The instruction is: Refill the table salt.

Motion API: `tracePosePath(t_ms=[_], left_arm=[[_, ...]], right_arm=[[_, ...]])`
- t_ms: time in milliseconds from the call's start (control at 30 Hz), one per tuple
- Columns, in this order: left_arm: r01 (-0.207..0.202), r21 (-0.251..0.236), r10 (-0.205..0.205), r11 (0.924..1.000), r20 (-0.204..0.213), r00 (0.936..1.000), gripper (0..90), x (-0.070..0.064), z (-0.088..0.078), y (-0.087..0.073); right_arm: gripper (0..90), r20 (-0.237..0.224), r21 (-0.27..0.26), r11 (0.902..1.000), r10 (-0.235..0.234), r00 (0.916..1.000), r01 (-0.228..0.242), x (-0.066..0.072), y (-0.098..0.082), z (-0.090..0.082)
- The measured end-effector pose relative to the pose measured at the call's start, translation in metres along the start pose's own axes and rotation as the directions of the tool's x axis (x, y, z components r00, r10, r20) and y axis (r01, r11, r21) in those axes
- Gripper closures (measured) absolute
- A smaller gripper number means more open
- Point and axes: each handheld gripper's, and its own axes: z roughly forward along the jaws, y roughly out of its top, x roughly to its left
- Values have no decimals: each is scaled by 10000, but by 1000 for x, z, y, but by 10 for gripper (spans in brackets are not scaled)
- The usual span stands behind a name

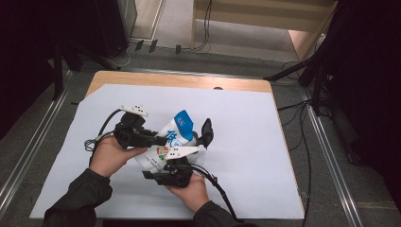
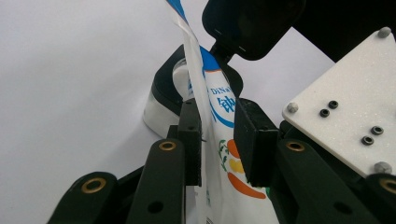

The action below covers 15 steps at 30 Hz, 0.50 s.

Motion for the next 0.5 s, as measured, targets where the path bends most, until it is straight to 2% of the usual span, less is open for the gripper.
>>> tracePosePath(t_ms=[500], left_arm=[[3, 76, -4, 10000, 85, 10000, 724, 3, 5, 4]], right_arm=[[682, 208, 108, 9999, 19, 9998, -21, -3, -6, -5]])
